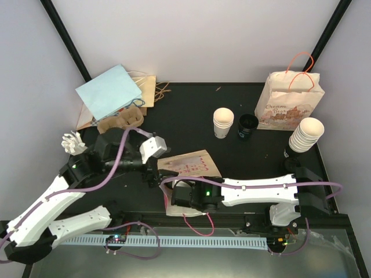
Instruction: Pack the takeout coffee
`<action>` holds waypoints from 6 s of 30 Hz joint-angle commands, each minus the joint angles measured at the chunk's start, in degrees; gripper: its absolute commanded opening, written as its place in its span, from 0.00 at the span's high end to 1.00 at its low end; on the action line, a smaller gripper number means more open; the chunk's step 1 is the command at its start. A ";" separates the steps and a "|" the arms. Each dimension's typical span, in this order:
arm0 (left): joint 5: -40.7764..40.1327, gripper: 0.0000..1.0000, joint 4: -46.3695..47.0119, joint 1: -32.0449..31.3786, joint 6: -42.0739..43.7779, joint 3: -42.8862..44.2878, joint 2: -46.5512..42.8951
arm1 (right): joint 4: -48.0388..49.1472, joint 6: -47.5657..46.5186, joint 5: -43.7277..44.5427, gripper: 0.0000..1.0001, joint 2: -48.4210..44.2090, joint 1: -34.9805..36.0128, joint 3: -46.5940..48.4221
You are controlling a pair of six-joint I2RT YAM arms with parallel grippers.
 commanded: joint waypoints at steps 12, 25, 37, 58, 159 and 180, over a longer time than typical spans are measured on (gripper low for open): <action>-21.02 0.01 -6.51 8.85 -9.24 13.16 5.94 | 0.33 2.10 -0.20 0.48 -1.76 0.00 -1.70; -8.35 0.01 1.32 26.69 -11.63 14.63 33.29 | 0.32 3.77 -0.30 0.48 -2.03 0.25 -2.19; -2.02 0.02 4.34 28.19 -11.10 21.49 52.66 | 0.86 5.33 0.68 0.48 -1.98 1.56 -3.18; 4.22 0.12 4.04 26.80 -10.35 28.12 66.93 | 0.59 7.71 0.28 0.48 -3.79 2.19 -4.83; 23.53 0.60 -6.39 15.80 1.65 21.97 74.23 | 10.23 12.94 5.47 0.53 5.05 3.21 -7.22; 23.09 0.61 -7.35 15.84 1.45 22.24 75.02 | 9.46 26.27 2.39 0.55 5.91 3.21 -8.16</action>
